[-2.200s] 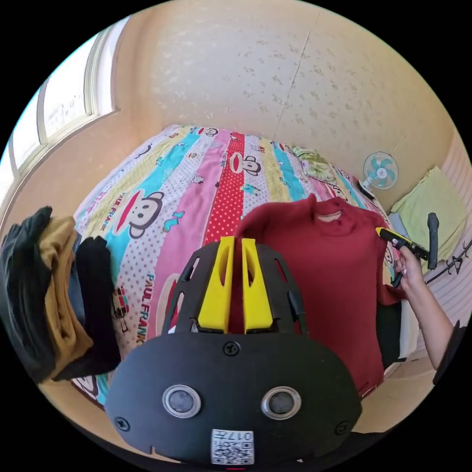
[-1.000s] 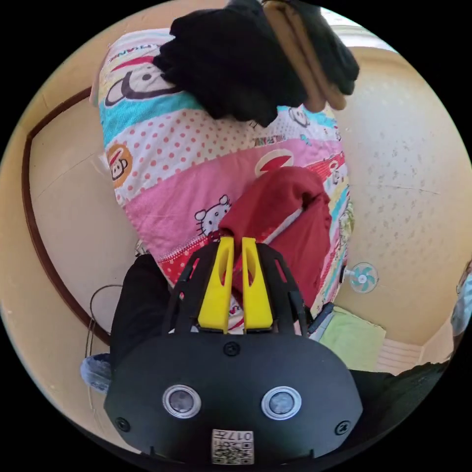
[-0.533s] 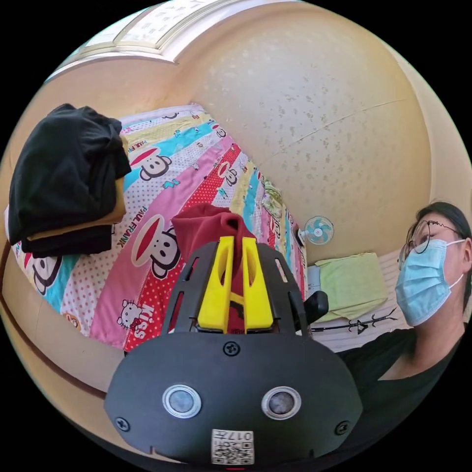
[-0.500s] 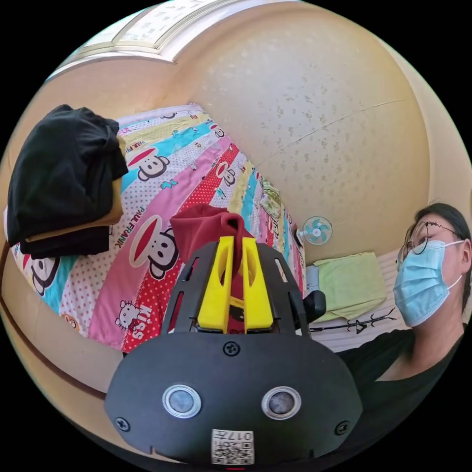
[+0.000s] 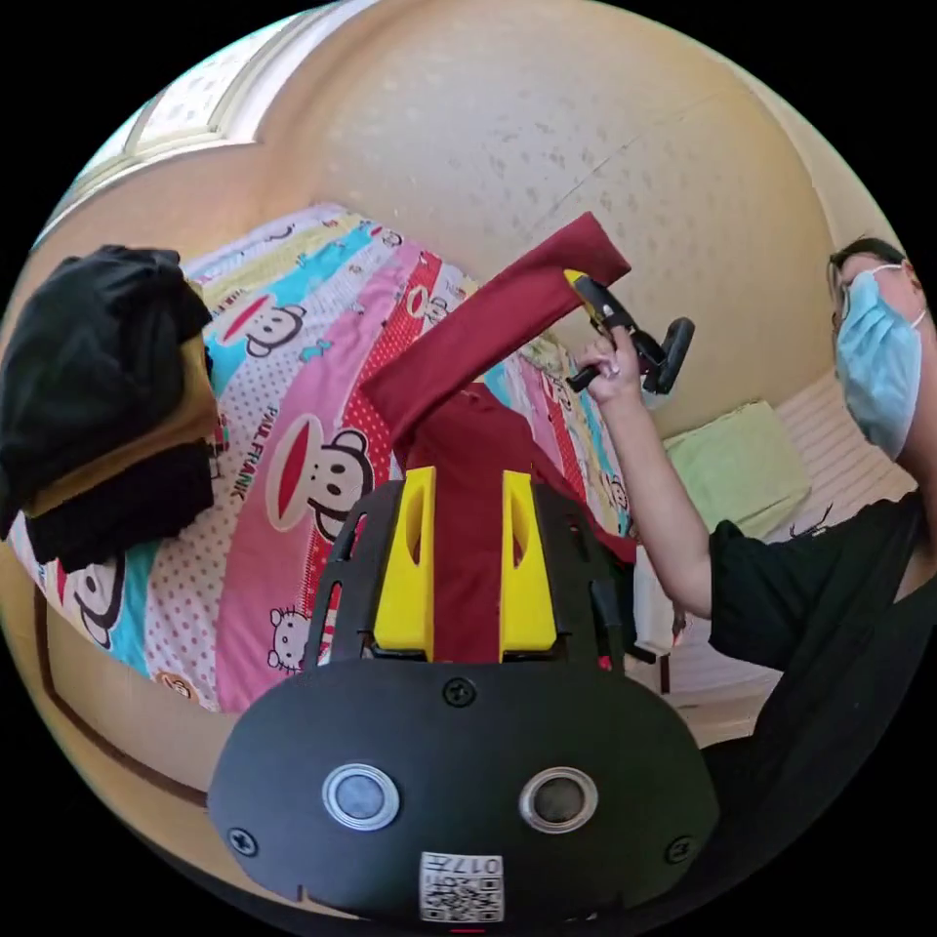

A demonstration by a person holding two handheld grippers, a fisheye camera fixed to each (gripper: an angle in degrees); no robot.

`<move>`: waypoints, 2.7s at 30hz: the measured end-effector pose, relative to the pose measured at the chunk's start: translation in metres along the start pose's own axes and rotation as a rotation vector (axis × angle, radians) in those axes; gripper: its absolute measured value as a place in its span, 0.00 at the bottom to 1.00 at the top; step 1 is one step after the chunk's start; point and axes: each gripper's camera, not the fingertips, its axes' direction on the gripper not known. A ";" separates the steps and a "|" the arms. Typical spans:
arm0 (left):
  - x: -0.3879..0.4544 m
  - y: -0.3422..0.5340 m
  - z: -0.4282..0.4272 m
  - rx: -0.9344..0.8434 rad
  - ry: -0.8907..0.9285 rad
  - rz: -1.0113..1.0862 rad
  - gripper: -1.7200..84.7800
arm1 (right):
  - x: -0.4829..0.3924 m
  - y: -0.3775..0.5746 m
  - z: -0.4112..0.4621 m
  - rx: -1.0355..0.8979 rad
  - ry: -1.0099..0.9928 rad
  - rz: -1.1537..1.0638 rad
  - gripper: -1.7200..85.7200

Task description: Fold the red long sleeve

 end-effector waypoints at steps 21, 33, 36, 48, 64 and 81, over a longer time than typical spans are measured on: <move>-0.069 0.021 0.158 -0.597 -0.146 -0.046 0.05 | -0.003 0.229 -0.117 -1.009 0.510 0.190 0.08; -0.133 0.079 0.035 -0.578 -0.276 -0.454 0.09 | 0.014 0.233 -0.196 -0.992 0.034 0.571 0.09; -0.131 0.096 0.033 -0.447 -0.214 -0.547 0.09 | 0.081 0.194 -0.229 -0.659 0.185 0.711 0.12; -0.040 0.063 0.110 -0.537 0.006 -0.324 0.09 | 0.279 0.180 -0.199 -0.189 0.572 1.472 0.16; -0.132 0.039 0.055 -0.434 0.168 -0.481 0.09 | 0.031 -0.030 -0.127 0.119 0.480 0.386 0.05; -0.227 0.004 0.046 -0.556 -0.075 -0.317 0.19 | -0.115 0.176 0.107 -0.839 0.170 0.246 0.13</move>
